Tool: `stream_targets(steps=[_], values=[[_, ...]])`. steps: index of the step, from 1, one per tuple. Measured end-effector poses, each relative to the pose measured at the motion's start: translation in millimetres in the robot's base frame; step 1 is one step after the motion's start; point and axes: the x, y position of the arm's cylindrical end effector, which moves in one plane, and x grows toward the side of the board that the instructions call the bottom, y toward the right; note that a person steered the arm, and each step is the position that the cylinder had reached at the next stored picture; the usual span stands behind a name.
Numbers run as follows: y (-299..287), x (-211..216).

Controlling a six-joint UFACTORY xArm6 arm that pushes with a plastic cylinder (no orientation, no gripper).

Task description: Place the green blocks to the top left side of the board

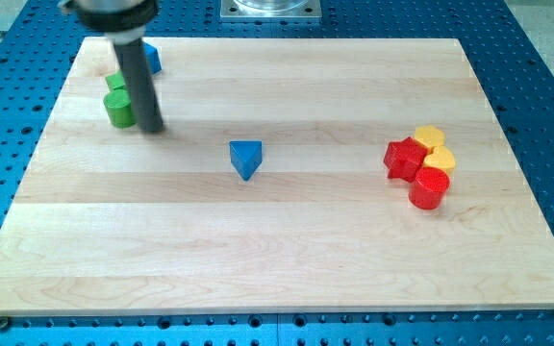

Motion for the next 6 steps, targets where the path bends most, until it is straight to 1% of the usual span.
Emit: stream_targets(steps=[1, 2, 3, 4, 5, 6], values=[[-77, 0], [-78, -31], [-59, -34], [-75, 30], [12, 0], [10, -60]])
